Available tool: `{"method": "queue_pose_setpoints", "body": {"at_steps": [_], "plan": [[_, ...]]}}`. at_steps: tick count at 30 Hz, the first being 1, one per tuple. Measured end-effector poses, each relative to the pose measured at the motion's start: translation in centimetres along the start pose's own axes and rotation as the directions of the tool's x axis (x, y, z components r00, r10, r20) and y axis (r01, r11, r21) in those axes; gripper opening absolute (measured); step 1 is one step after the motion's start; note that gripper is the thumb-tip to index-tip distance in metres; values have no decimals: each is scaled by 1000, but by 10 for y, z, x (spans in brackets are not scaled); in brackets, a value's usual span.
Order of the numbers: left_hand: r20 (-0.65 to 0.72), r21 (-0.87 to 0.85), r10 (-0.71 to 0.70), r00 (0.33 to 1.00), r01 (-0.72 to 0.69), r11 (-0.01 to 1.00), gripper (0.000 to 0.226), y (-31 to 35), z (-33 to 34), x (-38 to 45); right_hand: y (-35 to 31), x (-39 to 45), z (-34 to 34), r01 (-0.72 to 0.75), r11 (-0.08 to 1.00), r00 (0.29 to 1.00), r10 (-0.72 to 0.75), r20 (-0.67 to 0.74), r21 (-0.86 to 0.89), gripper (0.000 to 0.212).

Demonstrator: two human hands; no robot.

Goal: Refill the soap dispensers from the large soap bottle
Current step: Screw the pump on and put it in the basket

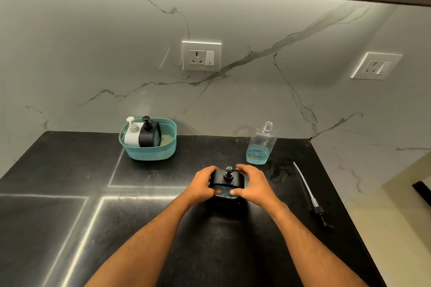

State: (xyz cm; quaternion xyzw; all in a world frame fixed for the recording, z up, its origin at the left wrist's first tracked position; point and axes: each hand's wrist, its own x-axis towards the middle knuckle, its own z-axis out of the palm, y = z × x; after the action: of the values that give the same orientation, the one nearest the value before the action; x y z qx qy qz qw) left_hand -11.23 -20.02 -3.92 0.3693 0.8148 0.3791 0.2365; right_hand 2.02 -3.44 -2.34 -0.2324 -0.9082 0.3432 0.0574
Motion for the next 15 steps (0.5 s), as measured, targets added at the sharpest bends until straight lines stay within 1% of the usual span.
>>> {"method": "queue_pose_setpoints", "body": {"at_steps": [2, 4, 6, 11, 13, 15], "plan": [[-25, -12, 1, 1000, -1, 1000, 55, -2, -2, 0, 5, -3, 3, -14, 1000, 1000, 14, 25, -8, 76], [-52, -45, -13, 999, 10, 999, 58, -5, -3, 1, 6, -5, 7, -17, 1000, 1000, 17, 2, 8, 62], [-58, -64, -21, 998, 18, 998, 59, -6, -5, 0, 5, -5, 9, -27, 1000, 1000, 27, -9, 4, 54], [-75, -83, 16, 997, -22, 996, 66, -15, -16, -4, -4, -2, 13, -9, 1000, 1000, 9, 17, -5, 47], [-98, -74, 17, 995, -25, 997, 69, -20, -21, -6, -9, 1, 16, 9, 1000, 1000, -9, 0, 5, 44], [-150, -82, 10, 989, -23, 996, 69, -22, -28, -7, -17, 5, 19, 28, 999, 999, -27, -36, 27, 46]]}}
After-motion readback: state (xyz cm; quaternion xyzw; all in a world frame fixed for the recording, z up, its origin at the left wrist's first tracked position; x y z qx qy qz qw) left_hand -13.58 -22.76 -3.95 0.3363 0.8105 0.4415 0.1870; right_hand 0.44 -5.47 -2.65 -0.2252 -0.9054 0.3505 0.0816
